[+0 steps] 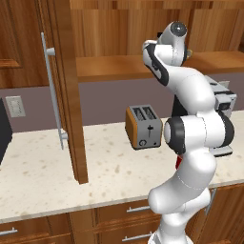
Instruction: Pick the cinnamon and honey bottle from the cabinet and place them next to the mug.
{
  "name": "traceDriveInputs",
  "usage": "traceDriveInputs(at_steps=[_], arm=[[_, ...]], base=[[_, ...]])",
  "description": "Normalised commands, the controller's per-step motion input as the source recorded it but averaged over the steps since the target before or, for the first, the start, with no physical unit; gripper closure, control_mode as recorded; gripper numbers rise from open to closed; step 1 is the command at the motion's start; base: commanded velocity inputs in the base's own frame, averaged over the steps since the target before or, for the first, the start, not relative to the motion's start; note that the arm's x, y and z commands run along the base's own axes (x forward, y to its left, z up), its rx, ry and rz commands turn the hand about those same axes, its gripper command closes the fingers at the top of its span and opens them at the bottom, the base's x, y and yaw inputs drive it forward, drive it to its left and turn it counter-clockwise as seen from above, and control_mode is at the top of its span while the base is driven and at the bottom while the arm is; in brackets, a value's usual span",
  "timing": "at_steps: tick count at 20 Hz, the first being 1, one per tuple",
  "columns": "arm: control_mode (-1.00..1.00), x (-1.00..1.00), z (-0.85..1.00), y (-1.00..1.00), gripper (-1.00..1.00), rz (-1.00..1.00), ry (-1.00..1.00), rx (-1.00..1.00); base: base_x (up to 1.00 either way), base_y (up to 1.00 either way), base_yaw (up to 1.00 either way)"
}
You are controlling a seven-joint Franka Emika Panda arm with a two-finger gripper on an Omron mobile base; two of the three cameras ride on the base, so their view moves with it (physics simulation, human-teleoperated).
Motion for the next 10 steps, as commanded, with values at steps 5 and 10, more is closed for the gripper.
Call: traceDriveInputs(at_steps=[5,10], arm=[[-1.0,0.0,0.0,0.0,1.0,0.0,0.0,0.0],[-1.0,0.0,0.0,0.0,1.0,0.0,0.0,0.0]], base=[[0.0,0.0,0.0],[0.0,0.0,0.0]])
